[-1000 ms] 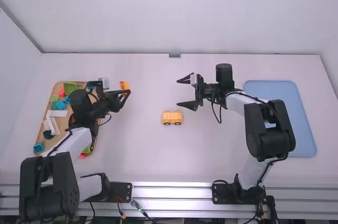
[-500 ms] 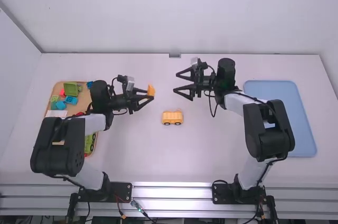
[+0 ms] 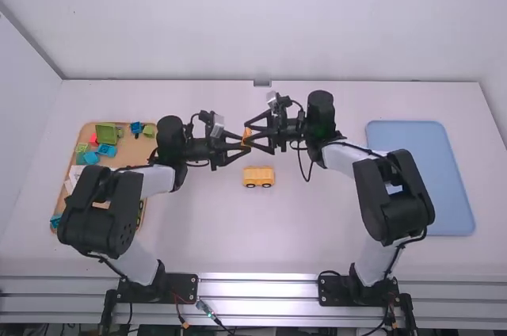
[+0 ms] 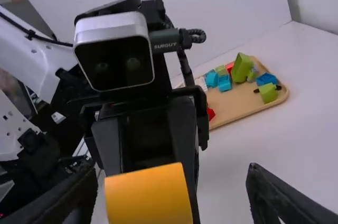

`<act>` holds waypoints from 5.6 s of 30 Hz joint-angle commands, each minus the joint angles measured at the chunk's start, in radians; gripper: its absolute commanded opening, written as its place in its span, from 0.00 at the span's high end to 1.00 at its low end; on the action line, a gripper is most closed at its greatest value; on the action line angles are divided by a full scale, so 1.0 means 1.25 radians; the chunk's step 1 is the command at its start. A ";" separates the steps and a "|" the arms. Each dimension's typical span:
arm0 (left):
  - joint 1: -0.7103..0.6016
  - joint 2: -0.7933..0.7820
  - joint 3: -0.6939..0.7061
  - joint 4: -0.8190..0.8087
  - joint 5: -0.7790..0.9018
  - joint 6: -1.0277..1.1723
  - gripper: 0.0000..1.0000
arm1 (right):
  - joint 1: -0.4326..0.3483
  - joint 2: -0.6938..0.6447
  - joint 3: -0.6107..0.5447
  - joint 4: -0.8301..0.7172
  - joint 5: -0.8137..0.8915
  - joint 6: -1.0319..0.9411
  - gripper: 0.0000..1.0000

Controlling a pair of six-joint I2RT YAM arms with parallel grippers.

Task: Assemble lego blocks to make yellow taxi

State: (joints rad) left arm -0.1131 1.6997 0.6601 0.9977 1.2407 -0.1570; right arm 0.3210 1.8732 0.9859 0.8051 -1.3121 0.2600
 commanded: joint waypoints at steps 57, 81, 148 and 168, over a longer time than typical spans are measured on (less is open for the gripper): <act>0.070 0.003 0.062 -0.218 -0.350 0.061 0.01 | -0.126 -0.032 0.189 -0.917 0.747 -0.516 1.00; 0.110 0.003 0.062 -0.294 -0.314 0.123 0.01 | 0.120 0.088 0.207 -1.189 1.056 -0.967 1.00; 0.016 0.003 0.005 -0.546 -0.146 0.949 0.01 | -0.174 0.002 0.058 -0.925 0.331 -1.126 0.01; 0.009 0.200 0.115 -0.497 0.002 0.913 0.01 | -0.244 0.002 -0.175 -0.659 0.267 -1.126 0.05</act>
State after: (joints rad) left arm -0.0956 1.9312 0.7799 0.3737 1.1732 0.9886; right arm 0.0368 1.8885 0.7879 -0.0235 -0.9436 -1.1282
